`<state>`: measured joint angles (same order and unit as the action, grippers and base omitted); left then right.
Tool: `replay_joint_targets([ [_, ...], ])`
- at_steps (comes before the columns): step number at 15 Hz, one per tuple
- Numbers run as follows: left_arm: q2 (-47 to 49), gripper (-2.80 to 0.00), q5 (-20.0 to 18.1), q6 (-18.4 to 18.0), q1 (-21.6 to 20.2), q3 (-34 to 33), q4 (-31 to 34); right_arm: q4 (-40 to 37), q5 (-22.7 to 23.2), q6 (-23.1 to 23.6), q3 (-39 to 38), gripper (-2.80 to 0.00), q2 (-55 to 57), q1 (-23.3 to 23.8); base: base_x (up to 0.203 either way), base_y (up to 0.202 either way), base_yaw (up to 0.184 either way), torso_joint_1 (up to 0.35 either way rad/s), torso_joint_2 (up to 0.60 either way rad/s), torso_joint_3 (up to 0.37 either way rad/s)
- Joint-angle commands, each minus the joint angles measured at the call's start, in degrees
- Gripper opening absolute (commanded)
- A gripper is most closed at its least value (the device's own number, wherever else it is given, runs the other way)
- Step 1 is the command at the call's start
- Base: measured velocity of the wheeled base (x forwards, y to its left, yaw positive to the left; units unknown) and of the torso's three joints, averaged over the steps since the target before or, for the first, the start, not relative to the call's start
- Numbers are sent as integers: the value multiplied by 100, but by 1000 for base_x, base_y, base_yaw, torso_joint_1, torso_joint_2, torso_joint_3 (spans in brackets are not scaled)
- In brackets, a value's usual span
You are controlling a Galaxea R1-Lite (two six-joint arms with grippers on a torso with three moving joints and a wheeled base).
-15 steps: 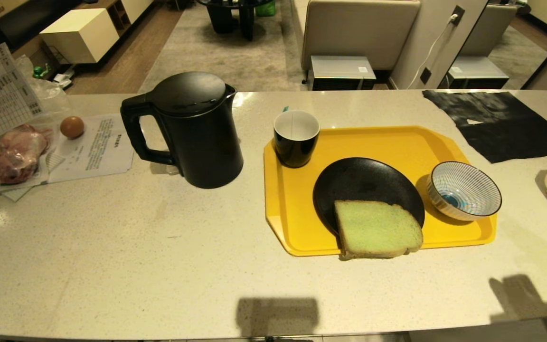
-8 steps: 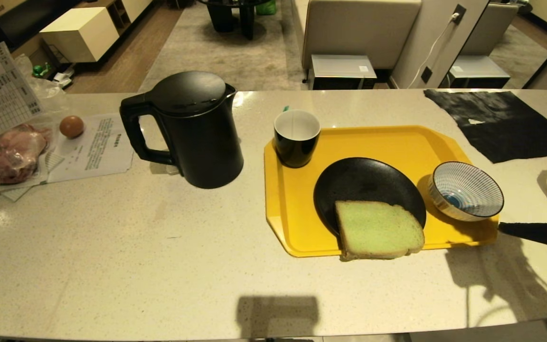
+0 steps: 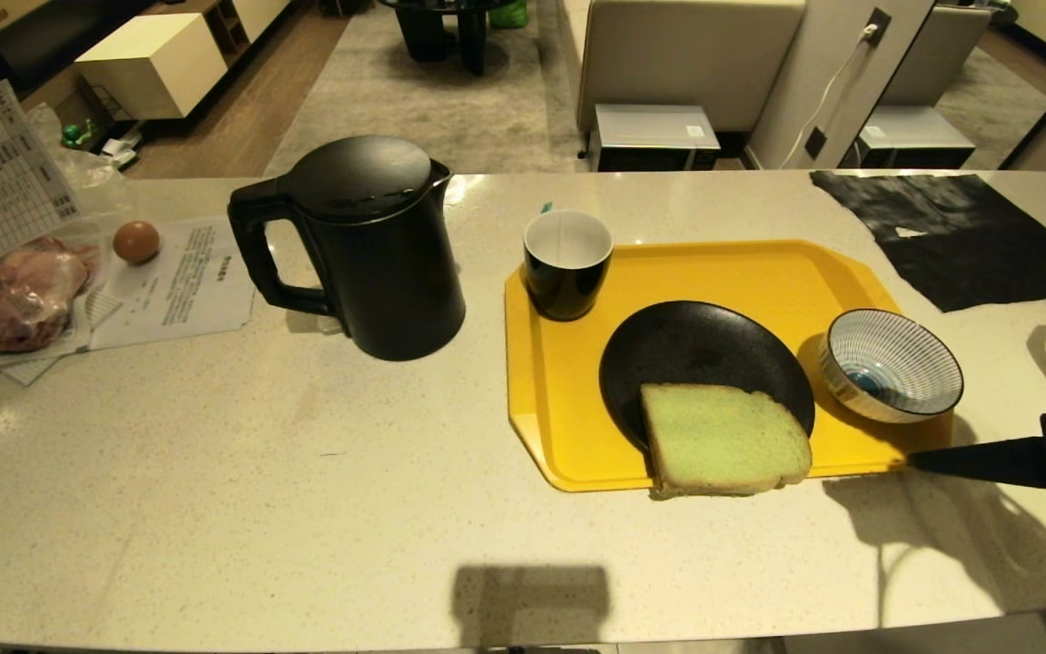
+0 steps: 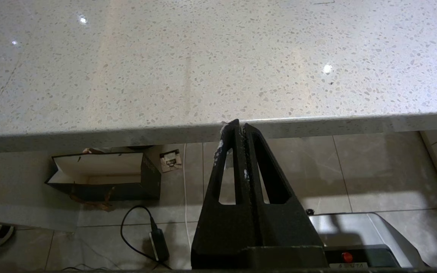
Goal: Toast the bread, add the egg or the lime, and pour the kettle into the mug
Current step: Pick up the bread slice
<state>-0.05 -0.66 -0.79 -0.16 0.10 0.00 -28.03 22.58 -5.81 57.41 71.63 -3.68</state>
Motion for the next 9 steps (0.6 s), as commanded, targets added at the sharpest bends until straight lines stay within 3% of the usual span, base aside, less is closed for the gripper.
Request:
replay_joint_targets([
  [1, 5, -280, 4, 0, -2, -1, 0, 65, -293, -210, 71, 0, 190, 12, 0, 0, 0, 0, 0, 0],
  [4, 5, -280, 4, 0, -2, -1, -1, 373, -440, -1010, 7, 0, 325, 8, 0, 0, 0, 0, 0, 0],
  [9, 5, -280, 4, 0, -2, -1, -9, 592, -29, -1624, -313, 0, 656, -6, 0, 0, 0, 0, 0, 0],
])
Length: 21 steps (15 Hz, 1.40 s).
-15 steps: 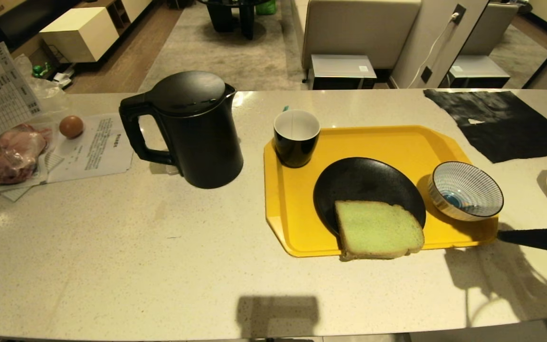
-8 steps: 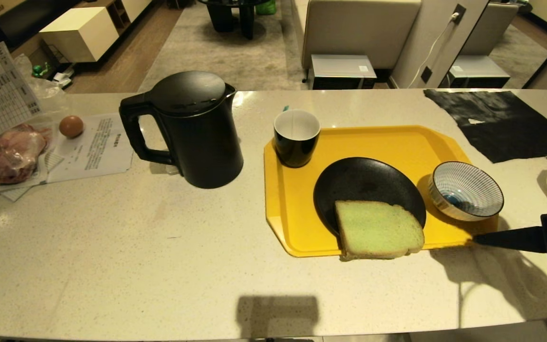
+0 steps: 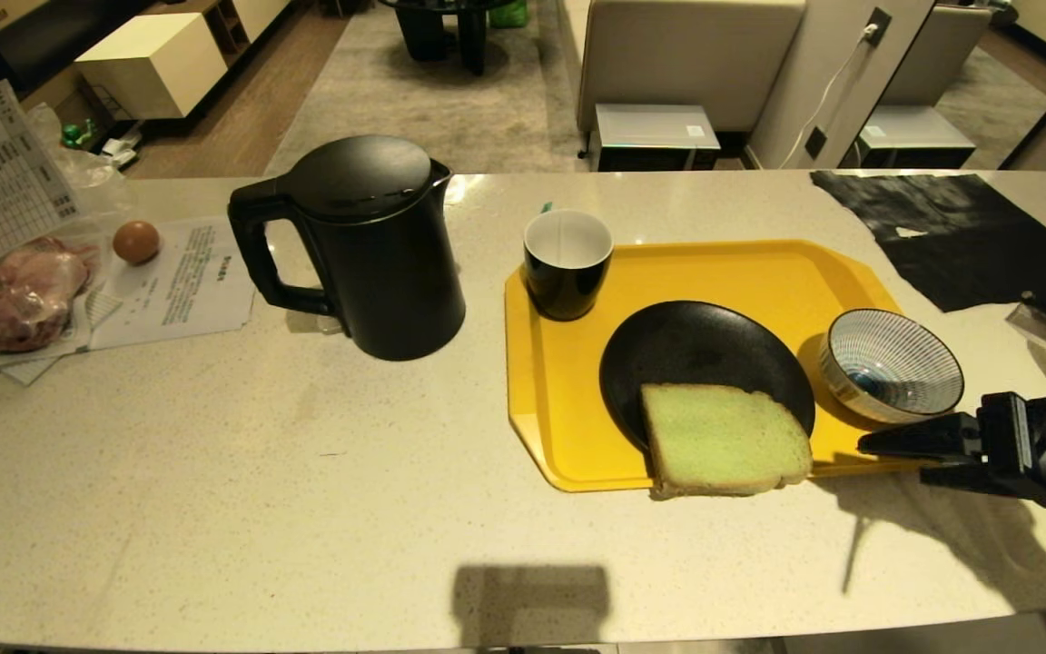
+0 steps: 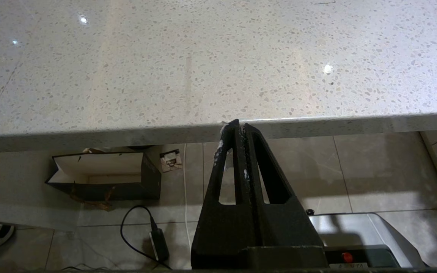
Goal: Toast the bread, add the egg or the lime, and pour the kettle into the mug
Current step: Pick up the bread slice
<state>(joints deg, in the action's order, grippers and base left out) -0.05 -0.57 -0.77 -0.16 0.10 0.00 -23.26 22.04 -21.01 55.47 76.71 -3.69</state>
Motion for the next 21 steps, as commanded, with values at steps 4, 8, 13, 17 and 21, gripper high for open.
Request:
replay_joint_targets([
  [4, 5, -280, -4, -2, -2, -1, -8, 934, 118, -838, -386, 0, 300, -293, 0, 0, 0, 0, 0, 0],
  [8, 5, -280, -4, -2, -2, -1, -1, 955, 119, -1028, -337, 0, 397, -483, 0, 0, 0, 0, 0, 0],
  [13, 5, -280, -4, -2, -2, -1, 0, 1319, 134, -1287, -260, 0, 397, -483, 0, 0, 0, 0, 0, 0],
  [17, 5, -280, -4, -2, -2, -1, 0, 1324, 354, -1283, -245, 0, 526, -524, 0, 0, 0, 0, 0, 0],
  [21, 5, -280, -4, -2, -2, -1, -4, 1324, 402, -1356, -268, 0, 661, -536, 0, 0, 0, 0, 0, 0],
])
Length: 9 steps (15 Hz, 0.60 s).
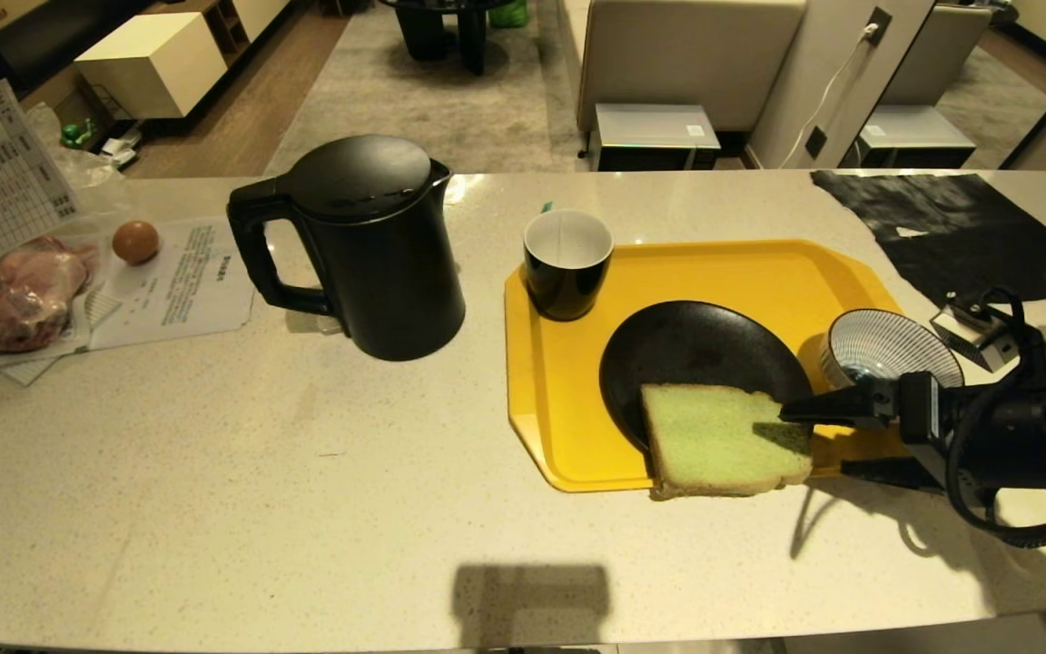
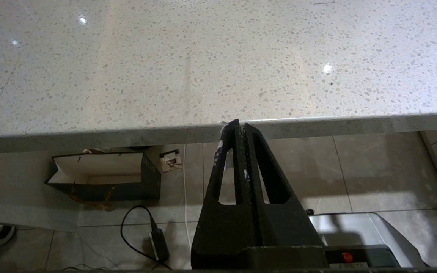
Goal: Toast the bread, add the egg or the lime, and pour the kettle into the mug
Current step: Pick up the bread slice
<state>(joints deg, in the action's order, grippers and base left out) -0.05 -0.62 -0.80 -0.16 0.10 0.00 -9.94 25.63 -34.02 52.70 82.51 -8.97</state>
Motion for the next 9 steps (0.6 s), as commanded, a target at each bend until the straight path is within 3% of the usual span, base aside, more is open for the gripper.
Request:
replay_joint_targets([
  [1, 5, -280, 1, 1, -2, -1, -1, -8, 114, -96, 27, 0, 127, -8, 0, 0, 0, 0, 0, 0],
  [9, 5, -280, 1, 1, -2, -1, 0, 0, 173, -236, 162, 0, 248, -122, 0, 0, 0, 0, 0, 0],
])
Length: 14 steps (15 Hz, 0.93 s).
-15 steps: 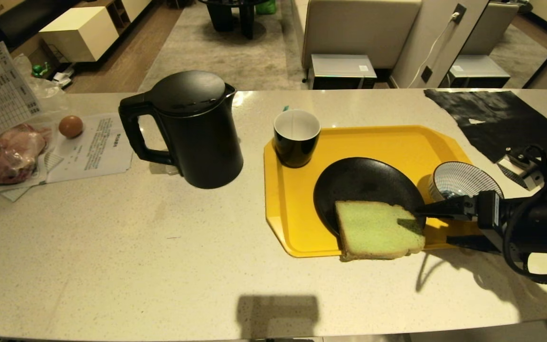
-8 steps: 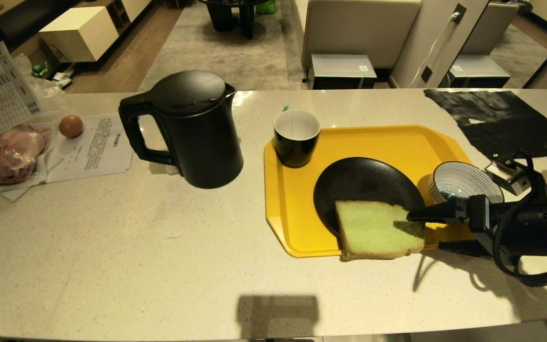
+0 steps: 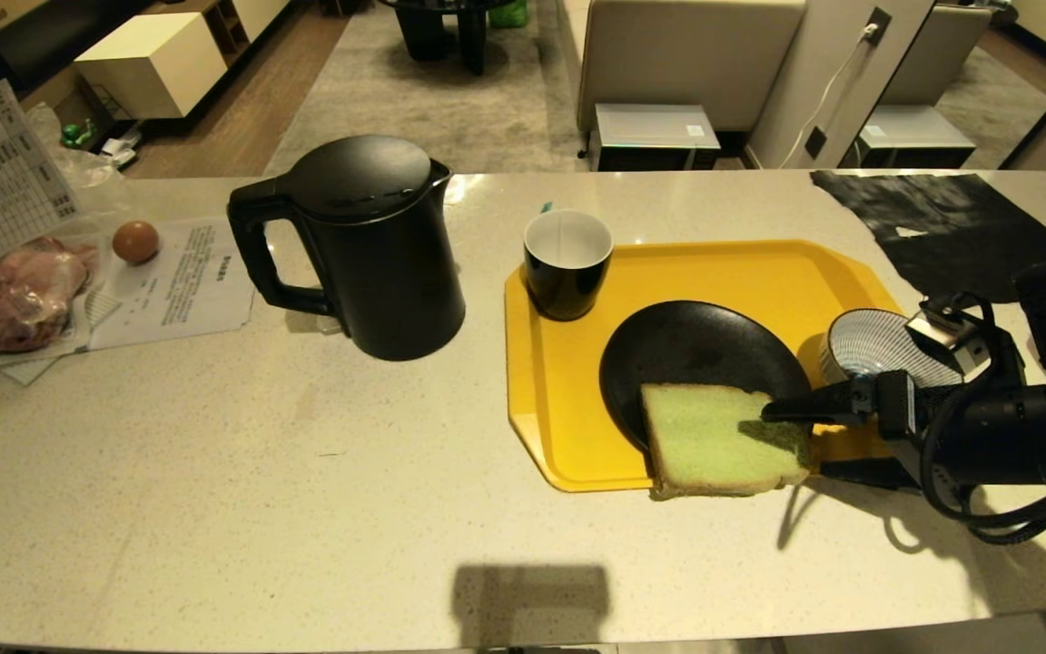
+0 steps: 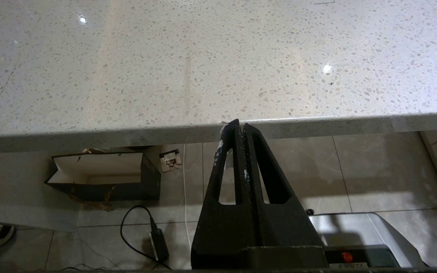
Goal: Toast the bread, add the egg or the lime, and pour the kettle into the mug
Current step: Pick up the bread slice
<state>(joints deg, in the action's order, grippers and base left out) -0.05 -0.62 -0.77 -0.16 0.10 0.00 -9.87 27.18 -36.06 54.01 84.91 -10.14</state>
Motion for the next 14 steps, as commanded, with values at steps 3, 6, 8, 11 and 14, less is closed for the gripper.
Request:
replay_joint_targets([
  [3, 5, -280, 1, -2, -2, -1, -1, -6, 129, -33, 40, 0, 26, -5, 0, 0, 0, 0, 0, 0],
  [6, 5, -280, 1, -2, -2, -1, -9, 15, 138, -28, 40, 0, 101, -14, 0, 0, 0, 0, 0, 0],
  [8, 5, -280, 1, -2, -2, -1, 0, 167, 104, -7, 15, -280, 166, -109, 0, 0, 0, 0, 0, 0],
  [11, 5, -280, 1, -2, -2, -1, 0, 179, 103, 11, 5, -280, 210, -146, 0, 0, 0, 0, 0, 0],
  [14, 5, -280, 1, -2, -2, -1, 0, 153, 94, 21, -22, -280, 254, -146, 0, 0, 0, 0, 0, 0],
])
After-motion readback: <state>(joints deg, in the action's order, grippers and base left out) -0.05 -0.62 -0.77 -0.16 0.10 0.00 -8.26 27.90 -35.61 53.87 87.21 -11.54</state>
